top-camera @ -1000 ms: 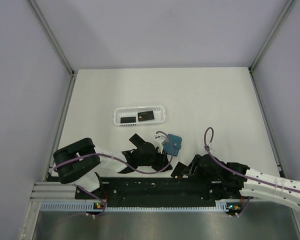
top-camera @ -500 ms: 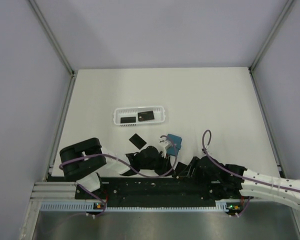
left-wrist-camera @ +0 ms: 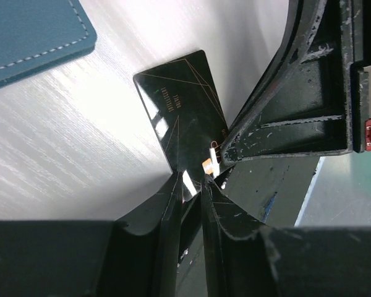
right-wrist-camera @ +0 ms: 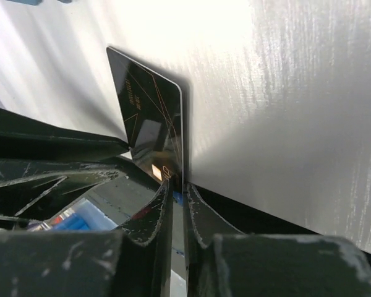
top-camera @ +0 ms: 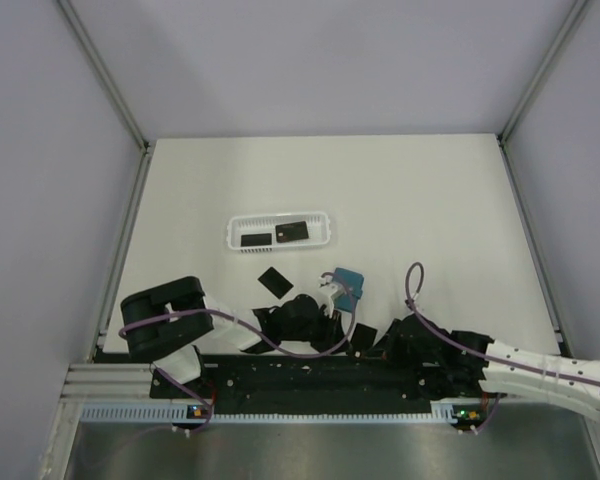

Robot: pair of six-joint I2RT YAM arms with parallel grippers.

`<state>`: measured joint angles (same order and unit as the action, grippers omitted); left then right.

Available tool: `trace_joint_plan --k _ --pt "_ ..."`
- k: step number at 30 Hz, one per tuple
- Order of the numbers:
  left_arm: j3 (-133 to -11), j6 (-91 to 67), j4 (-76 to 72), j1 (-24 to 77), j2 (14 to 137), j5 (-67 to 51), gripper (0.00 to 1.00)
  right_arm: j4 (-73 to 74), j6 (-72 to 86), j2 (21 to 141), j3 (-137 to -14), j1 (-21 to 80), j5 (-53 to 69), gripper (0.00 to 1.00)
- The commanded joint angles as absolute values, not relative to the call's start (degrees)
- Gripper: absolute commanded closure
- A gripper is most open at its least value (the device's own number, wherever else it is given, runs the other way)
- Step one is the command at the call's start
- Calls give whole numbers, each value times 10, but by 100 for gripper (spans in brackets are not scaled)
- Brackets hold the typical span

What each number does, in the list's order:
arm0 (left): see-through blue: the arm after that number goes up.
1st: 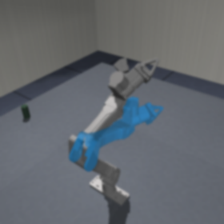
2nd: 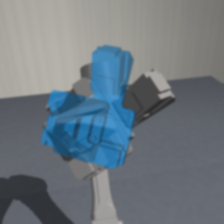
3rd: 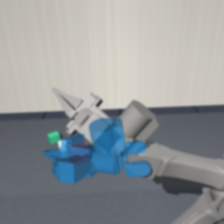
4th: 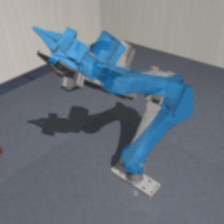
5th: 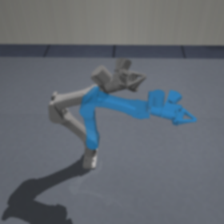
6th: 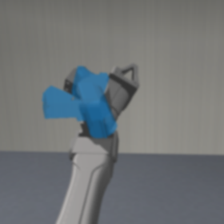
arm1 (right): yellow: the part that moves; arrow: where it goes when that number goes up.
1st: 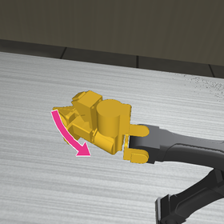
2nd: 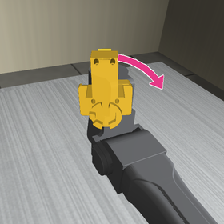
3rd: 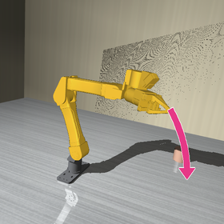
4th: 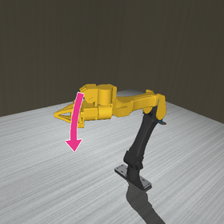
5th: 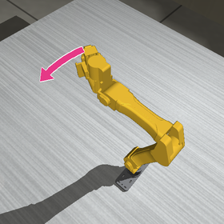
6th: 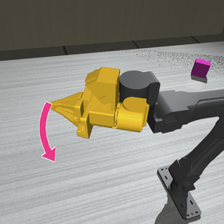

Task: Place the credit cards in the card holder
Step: Pick up the credit card at the corner of the board.

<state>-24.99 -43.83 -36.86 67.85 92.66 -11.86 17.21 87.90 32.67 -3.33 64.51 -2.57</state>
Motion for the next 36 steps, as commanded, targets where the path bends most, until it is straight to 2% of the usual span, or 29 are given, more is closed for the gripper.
trace_joint_plan --k 1,5,7,8,12,15,20,26,32,36 --pt "-241 -441 -371 682 894 -91 75 187 848 296 -27 650 -82 99" --pt "-232 -432 -340 682 832 -48 68 207 814 252 -47 650 -97 100" --pt "-229 -428 -310 681 793 -22 61 210 800 237 -53 650 -99 100" --pt "-228 -428 -291 681 770 -5 55 211 794 233 -55 650 -99 100" --pt "-225 -422 -228 679 680 61 20 213 753 233 -76 650 -101 100" --pt "-215 -418 -200 675 608 94 6 206 694 246 -105 650 -97 100" --pt "-183 -413 -208 671 492 98 2 96 570 265 -139 650 -37 100" --pt "-152 -408 -248 669 385 62 4 -61 528 272 -127 650 36 100" --pt "-153 -401 -245 669 364 31 6 -171 526 271 -99 650 68 100" --pt "-152 -403 -260 669 378 5 11 -207 528 269 -91 650 69 100"
